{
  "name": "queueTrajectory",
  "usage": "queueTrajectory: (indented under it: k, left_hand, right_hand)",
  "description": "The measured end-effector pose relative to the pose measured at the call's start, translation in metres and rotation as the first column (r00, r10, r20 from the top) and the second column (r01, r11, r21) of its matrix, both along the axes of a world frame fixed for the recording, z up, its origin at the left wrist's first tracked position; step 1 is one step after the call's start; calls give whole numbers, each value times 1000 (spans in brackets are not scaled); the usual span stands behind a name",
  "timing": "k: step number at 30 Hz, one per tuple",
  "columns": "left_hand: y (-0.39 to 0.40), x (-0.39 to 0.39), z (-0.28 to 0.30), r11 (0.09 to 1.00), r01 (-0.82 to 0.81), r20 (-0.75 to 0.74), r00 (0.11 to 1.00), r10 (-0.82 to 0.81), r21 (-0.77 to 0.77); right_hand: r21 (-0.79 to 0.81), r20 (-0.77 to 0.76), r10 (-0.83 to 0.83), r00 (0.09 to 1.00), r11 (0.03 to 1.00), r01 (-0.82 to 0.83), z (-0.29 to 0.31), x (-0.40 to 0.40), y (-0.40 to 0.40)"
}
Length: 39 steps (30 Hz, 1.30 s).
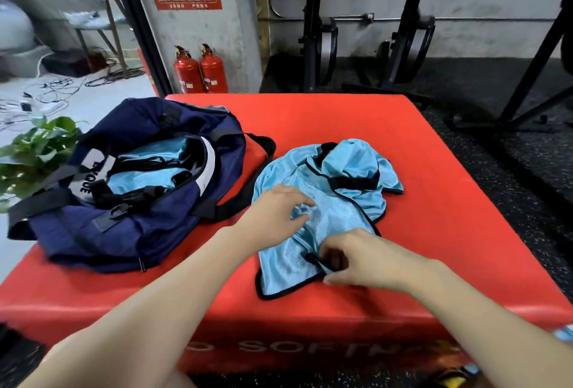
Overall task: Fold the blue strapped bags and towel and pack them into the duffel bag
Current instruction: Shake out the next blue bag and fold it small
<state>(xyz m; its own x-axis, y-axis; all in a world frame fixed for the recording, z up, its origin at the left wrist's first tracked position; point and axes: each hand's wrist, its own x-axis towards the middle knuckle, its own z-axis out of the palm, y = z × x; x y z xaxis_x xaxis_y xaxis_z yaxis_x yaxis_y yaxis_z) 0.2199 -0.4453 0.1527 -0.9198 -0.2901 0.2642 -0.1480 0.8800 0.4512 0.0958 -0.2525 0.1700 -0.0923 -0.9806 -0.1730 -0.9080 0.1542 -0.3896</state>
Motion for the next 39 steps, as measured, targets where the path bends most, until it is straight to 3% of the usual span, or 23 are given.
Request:
queueTrajectory:
  k: [2, 4, 6, 8, 11, 14, 19, 22, 25, 28, 32, 35, 39]
  left_hand:
    - [8, 13, 1, 1000, -12, -13, 1000, 12, 28]
    - [19, 26, 3, 994, -38, -32, 999, 42, 103]
    - [33, 38, 9, 982, -74, -38, 996, 82, 176]
    - [48, 47, 14, 962, -153, 28, 988, 150, 224]
    - [75, 46, 16, 960, -260, 165, 956, 241, 107]
    - [87, 39, 11, 942, -334, 102, 939, 329, 35]
    - [62, 51, 30, 814, -398, -93, 875, 476, 423]
    - [49, 60, 42, 783, -383, -213, 818, 534, 490]
    - [39, 64, 53, 792, -408, -250, 795, 553, 454]
    - [29, 66, 67, 801, -510, -275, 758, 591, 314]
    - [15, 65, 90, 791, -549, -324, 722, 612, 270]
    - [9, 62, 116, 799, -558, -350, 719, 601, 224]
    - [7, 56, 171, 802, -583, -397, 711, 580, 127]
  right_hand:
    - [-97, 35, -15, 999, 995, 18, 1, -4, 3]
    - [-278, 173, -85, 981, 951, 131, 9, -8, 7]
    - [-426, 339, -164, 927, 852, 306, 22, -13, 11]
    - [-467, 491, -198, 848, 762, 449, 31, -17, 15]
    - [-466, 603, -190, 775, 704, 535, 39, -19, 17]
    - [-499, 660, -168, 732, 630, 595, 45, -23, 20]
    - [-521, 624, -227, 747, 592, 615, 44, -34, 29]
    - [-536, 524, -276, 806, 628, 564, 40, -39, 32]
    - [-583, 416, -339, 844, 613, 534, 40, -42, 31]
    - [-601, 424, -398, 814, 548, 581, 48, -45, 30]
    - [-611, 394, -510, 765, 477, 632, 61, -52, 28]
    - [-633, 317, -582, 749, 458, 624, 83, -55, 30]
    - [-676, 297, -557, 775, 451, 583, 138, -55, 30]
